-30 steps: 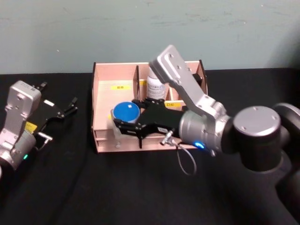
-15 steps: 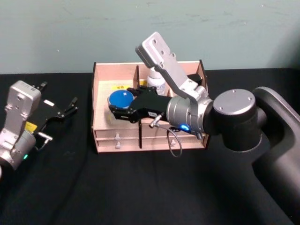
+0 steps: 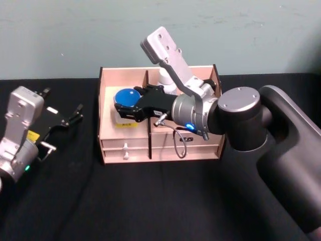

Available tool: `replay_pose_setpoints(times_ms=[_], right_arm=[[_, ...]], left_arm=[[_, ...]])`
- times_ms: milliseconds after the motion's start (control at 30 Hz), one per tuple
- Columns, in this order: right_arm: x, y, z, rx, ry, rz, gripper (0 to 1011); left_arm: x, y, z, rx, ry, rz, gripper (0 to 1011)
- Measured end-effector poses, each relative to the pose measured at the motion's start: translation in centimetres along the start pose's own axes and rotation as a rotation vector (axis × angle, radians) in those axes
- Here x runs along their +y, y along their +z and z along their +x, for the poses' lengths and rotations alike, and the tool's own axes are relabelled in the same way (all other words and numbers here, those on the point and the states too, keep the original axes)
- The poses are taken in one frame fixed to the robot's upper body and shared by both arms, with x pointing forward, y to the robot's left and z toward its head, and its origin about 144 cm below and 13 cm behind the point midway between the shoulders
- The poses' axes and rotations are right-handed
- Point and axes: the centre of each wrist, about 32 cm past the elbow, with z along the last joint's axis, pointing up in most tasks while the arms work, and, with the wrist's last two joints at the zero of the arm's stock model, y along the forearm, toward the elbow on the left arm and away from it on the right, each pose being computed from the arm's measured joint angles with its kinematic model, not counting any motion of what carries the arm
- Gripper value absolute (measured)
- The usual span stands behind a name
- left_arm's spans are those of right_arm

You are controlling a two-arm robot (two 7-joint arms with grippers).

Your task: Pick up the facial cleanser and watermelon frost from the table and place them into the tiered storage box.

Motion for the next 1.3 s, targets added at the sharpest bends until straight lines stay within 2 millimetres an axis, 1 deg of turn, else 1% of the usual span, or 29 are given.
replay_pose_setpoints(times_ms=[167, 433, 1133, 1300], right_arm=[[0.6, 0.2, -0.1, -0.007, -0.003, -0.006, 713], [1.2, 0.0, -0.2, -0.007, -0.005, -0.023, 712], [1.2, -0.3, -0.3, -0.003, -0.014, -0.043, 715], [1.2, -0.3, -0.3, -0.003, -0.013, -0.043, 841]], left_arm=[[0.0, 0.0, 0.0, 0.000, 0.000, 0.000, 1001], [0.0, 0.0, 0.0, 0.000, 0.000, 0.000, 1001], [0.0, 0.0, 0.0, 0.000, 0.000, 0.000, 1001], [0.0, 0.0, 0.0, 0.000, 0.000, 0.000, 1001]])
